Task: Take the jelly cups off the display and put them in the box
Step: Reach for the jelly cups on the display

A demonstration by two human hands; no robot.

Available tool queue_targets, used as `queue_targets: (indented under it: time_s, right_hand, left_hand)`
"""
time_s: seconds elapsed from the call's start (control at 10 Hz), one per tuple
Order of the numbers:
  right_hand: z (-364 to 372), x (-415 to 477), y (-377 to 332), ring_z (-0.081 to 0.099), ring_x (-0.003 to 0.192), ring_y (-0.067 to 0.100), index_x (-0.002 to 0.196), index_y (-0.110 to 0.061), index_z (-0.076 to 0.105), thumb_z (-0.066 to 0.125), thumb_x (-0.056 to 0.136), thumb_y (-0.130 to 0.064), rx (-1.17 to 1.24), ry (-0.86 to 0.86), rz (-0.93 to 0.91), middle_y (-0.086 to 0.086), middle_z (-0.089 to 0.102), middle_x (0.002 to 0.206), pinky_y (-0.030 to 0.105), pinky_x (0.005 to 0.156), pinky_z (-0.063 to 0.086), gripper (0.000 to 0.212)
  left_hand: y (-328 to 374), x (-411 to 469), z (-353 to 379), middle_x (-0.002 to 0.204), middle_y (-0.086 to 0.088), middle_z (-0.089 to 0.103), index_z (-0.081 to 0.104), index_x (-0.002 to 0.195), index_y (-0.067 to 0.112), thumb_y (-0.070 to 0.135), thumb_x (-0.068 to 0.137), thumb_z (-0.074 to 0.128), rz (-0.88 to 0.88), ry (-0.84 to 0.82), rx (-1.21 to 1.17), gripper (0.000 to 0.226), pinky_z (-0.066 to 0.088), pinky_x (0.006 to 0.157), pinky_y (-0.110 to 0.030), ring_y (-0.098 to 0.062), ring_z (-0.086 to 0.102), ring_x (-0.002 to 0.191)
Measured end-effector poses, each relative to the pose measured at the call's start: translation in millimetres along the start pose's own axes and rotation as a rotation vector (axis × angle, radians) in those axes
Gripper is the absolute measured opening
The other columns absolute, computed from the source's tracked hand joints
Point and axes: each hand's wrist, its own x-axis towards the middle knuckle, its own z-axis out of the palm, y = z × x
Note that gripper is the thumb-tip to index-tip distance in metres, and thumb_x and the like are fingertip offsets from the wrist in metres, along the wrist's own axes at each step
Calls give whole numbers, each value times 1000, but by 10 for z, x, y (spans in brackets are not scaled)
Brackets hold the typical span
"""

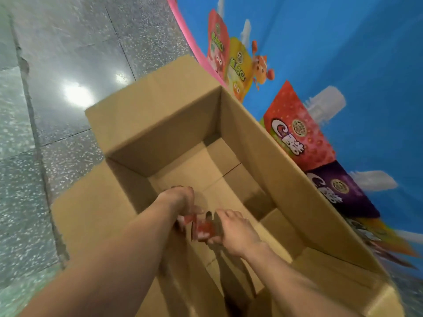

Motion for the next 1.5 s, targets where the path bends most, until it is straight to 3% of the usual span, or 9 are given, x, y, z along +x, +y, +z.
queue_targets:
  time_s: [0.6, 0.7, 0.8, 0.9, 1.0, 1.2, 1.3, 1.4, 1.5]
  right_hand:
    - [551, 327, 49, 58, 107, 19, 130, -33, 53, 74, 84, -30, 147, -81, 53, -2, 59, 118, 30, 93, 50, 51]
    - [555, 329, 113, 58, 93, 17, 109, -36, 56, 69, 84, -27, 169, -95, 41, -6, 60, 100, 29, 83, 53, 29]
    - [492, 318, 239, 58, 99, 18, 115, -27, 55, 67, 88, -22, 168, -116, 50, -4, 60, 107, 32, 91, 51, 30]
    - [404, 299, 449, 59, 101, 18, 116, -24, 56, 65, 91, -18, 208, -110, 87, -3, 61, 109, 32, 93, 49, 27]
    - [291, 227, 635, 60, 101, 13, 119, -26, 57, 69, 92, -24, 369, -112, 180, -7, 63, 110, 29, 93, 50, 29]
    - [120, 89, 761, 63, 96, 8, 123, -22, 56, 59, 100, -24, 746, -15, 274, -10, 65, 103, 19, 72, 51, 23]
    - [25, 52, 773, 60, 115, 16, 132, -22, 55, 58, 100, -21, 746, 26, 265, -5, 65, 117, 34, 99, 49, 31]
    - [-60, 13, 836, 58, 121, 19, 140, -19, 52, 60, 99, -21, 719, 38, 258, 0, 64, 126, 34, 105, 47, 41]
    - [-232, -114, 883, 60, 113, 14, 142, -14, 52, 61, 99, -25, 696, 76, 245, 0, 66, 122, 28, 98, 46, 45]
  left_hand:
    - [15, 391, 197, 108, -3, 56, 58, 130, 11, 36, 97, 61, 7, -177, 176, 41, 45, 92, -30, -24, 56, 103]
    - [-50, 515, 258, 83, -4, 59, 59, 130, 4, 24, 99, 61, -27, -243, -16, 36, 48, 54, -17, -16, 57, 68]
    - [-44, 557, 229, 100, -8, 68, 59, 130, 3, 21, 100, 58, 51, -221, 17, 35, 44, 41, -15, -14, 55, 59]
    - [5, 569, 243, 97, -1, 61, 54, 126, 23, 45, 98, 58, 7, -284, 108, 36, 50, 85, -30, -18, 57, 89]
    - [22, 528, 242, 119, -3, 55, 45, 140, 25, 45, 95, 63, 44, -255, 233, 53, 41, 98, -36, -25, 52, 120]
    - [9, 538, 337, 121, -2, 63, 59, 129, 17, 50, 85, 74, 2, -197, 232, 57, 47, 90, -32, -22, 58, 107]
    - [6, 460, 392, 134, -4, 57, 52, 140, 21, 46, 95, 62, 58, -193, 221, 53, 44, 100, -32, -24, 55, 120]
    - [30, 391, 252, 96, -1, 69, 63, 109, 15, 25, 90, 72, -22, -200, -30, 23, 53, 60, -18, -10, 66, 74]
    - [-47, 316, 113, 84, -1, 73, 67, 98, 12, 28, 82, 80, -25, -86, -126, 26, 60, 65, -28, -13, 72, 70]
